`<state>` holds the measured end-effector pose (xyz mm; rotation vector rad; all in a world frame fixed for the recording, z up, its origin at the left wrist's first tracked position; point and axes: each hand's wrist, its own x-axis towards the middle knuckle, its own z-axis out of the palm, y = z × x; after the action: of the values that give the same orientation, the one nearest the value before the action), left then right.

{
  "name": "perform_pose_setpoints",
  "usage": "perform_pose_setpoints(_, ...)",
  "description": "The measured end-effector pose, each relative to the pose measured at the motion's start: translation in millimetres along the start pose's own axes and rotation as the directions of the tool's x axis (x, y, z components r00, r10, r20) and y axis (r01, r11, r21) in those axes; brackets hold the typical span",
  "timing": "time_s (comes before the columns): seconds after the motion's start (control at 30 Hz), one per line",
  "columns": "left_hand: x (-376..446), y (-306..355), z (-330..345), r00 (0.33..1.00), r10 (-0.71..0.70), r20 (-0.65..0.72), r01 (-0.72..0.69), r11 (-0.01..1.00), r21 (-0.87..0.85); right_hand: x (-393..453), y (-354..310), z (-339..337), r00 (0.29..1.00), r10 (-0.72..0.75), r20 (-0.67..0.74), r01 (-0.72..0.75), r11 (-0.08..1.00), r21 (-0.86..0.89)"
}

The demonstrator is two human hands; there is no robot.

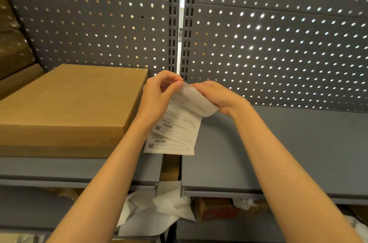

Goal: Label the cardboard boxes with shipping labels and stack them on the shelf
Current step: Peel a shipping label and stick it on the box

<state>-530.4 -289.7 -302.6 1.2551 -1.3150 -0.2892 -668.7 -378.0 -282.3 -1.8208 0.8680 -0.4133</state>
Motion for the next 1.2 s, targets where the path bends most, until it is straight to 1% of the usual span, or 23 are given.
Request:
perform_pose_setpoints(0.33,-2,2,2,0.998,0.042,-0.036,-0.042,0.999,0.009,-1,5,-4,0.998,0.048,-0.046,-0.047,0.999,0.011)
perform_pose_setpoints(0.5,-2,1,2,1.0,0.014,0.016,-0.014,1.0,-0.005,-5,1,-7,0.998,-0.029,-0.062,0.033,0.998,0.061)
perform_pose_setpoints(0.57,-3,1,3,1.0,0.009,0.012,-0.008,1.0,-0.01,-5,-3,-7,0.997,-0.027,-0.072,0.034,0.995,0.099)
perform_pose_setpoints(0.63,-3,1,3,1.0,0.003,0.003,-0.003,1.0,-0.015,-4,-6,-9,0.998,-0.028,-0.057,0.033,0.996,0.084)
perform_pose_setpoints(0.7,-3,1,3,1.0,-0.004,-0.001,0.004,1.0,-0.023,-5,-5,-11,0.999,-0.049,-0.01,0.049,0.999,0.013)
perform_pose_setpoints(0.77,-2,1,2,1.0,-0.003,-0.002,0.003,1.0,-0.027,-7,-4,-13,0.999,-0.047,0.005,0.047,0.998,-0.028)
perform_pose_setpoints(0.97,-2,1,2,1.0,-0.007,-0.01,0.007,1.0,-0.005,-7,-1,-13,0.998,-0.003,0.066,0.0,0.999,0.032)
perform_pose_setpoints(1.07,-3,1,2,1.0,-0.007,-0.015,0.007,1.0,-0.01,-7,0,-14,0.998,-0.022,0.058,0.018,0.997,0.071)
perform_pose_setpoints(1.2,-1,2,1,1.0,-0.002,-0.024,0.002,1.0,-0.009,-7,1,-15,0.999,-0.05,-0.003,0.05,0.997,0.06)
